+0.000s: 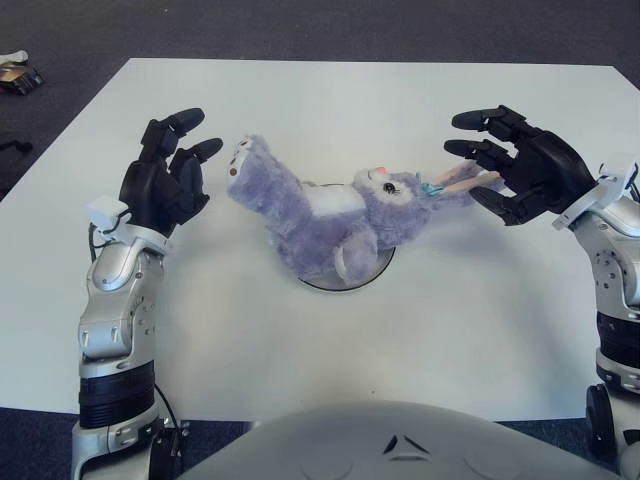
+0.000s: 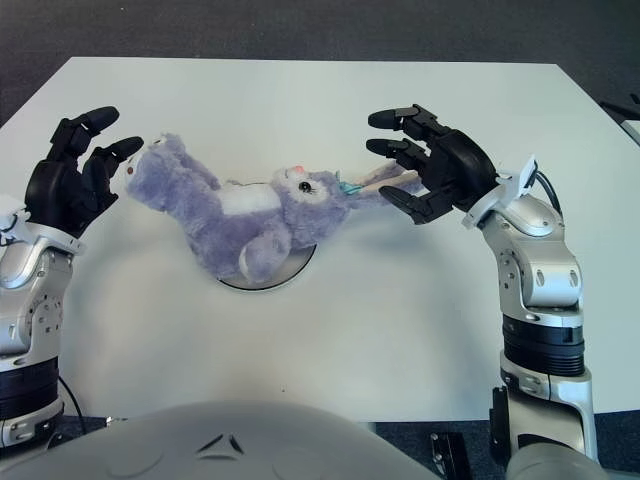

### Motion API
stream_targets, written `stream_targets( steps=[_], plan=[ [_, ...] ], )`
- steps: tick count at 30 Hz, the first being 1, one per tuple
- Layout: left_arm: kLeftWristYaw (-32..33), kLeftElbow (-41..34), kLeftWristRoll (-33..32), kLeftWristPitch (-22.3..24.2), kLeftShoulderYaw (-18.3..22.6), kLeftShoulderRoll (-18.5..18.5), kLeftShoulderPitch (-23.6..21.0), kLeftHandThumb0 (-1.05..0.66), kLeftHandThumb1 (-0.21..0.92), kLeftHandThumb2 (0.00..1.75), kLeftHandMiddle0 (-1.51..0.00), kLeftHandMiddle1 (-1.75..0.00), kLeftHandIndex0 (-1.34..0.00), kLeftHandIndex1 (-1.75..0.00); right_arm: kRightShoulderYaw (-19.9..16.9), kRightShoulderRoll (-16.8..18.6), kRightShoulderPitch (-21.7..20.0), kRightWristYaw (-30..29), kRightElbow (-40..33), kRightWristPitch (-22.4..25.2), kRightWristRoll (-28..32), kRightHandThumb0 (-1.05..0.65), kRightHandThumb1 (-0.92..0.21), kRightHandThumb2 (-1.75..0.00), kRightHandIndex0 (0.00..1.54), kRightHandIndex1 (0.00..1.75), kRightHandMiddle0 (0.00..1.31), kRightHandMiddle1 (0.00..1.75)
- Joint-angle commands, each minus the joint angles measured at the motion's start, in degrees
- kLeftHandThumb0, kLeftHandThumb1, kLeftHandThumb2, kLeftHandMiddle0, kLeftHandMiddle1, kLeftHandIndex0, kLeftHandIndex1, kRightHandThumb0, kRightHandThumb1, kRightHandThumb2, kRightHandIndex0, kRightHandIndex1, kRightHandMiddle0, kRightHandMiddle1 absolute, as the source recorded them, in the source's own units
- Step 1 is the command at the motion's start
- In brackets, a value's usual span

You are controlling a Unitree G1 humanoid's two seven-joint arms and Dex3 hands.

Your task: Put the doll into the plate.

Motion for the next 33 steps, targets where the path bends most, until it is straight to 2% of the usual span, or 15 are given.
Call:
stream_targets(
  steps=[1,11,13,17,24,30,33],
  plan=[
    [0.5,2.3,0.7,0.0,0.1,0.3,-2.0,-0.64,0.75,0.72,-0.17,-0.89,0.00,-1.03,-1.1,-1.0,-1.8,-0.3,0.8,2.1,1.7,-0.04,-0.16,-1.31,0.02,0.59,0.00,0.79],
    [-1.0,8.6,-0.4,-2.0,1.0,0.5,-6.3,-0.64,0.71,0.76,-0.20,-0.91,0.00,-1.06,-2.1,-0.7,-3.1,-1.0,2.5,3.7,2.5,-0.24,-0.36,-1.15,0.11,0.51,0.00,0.74],
    [-1.3,10.0,-0.3,-2.2,0.7,0.4,-7.4,-0.66,0.70,0.75,-0.19,-0.94,0.00,-1.08,-1.9,-0.3,-2.7,-1.7,2.3,2.6,1.6,-0.34,-0.48,-1.04,0.15,0.49,0.00,0.76],
    [-1.5,12.2,0.5,-2.3,0.2,0.9,-8.9,-0.68,0.69,0.75,-0.19,-0.98,0.00,-1.10,-1.4,0.3,-2.2,-3.3,2.1,0.6,-0.2,-0.45,-0.63,-0.90,0.20,0.49,0.00,0.81],
    [-1.9,16.4,2.7,-2.4,-0.8,2.2,-11.6,-0.68,0.71,0.73,-0.19,-1.01,0.00,-1.12,-1.5,3.4,-2.4,-7.8,3.8,-2.2,-2.3,-0.49,-0.71,-0.83,0.25,0.57,0.00,1.01],
    [-1.8,18.6,3.5,-3.0,-1.3,2.2,-13.1,-0.68,0.73,0.71,-0.18,-1.05,0.00,-1.13,-1.3,4.2,-3.4,-10.0,5.8,-3.8,-4.0,-0.49,-0.69,-0.84,0.25,0.73,0.00,1.17],
    [-1.2,19.7,4.2,-3.7,-1.7,1.7,-13.7,-0.67,0.74,0.71,-0.21,-1.12,0.00,-1.17,-1.6,4.5,-5.8,-11.5,11.6,-4.8,-5.4,-0.49,-0.68,-0.85,0.27,0.80,0.03,1.21]
  ],
)
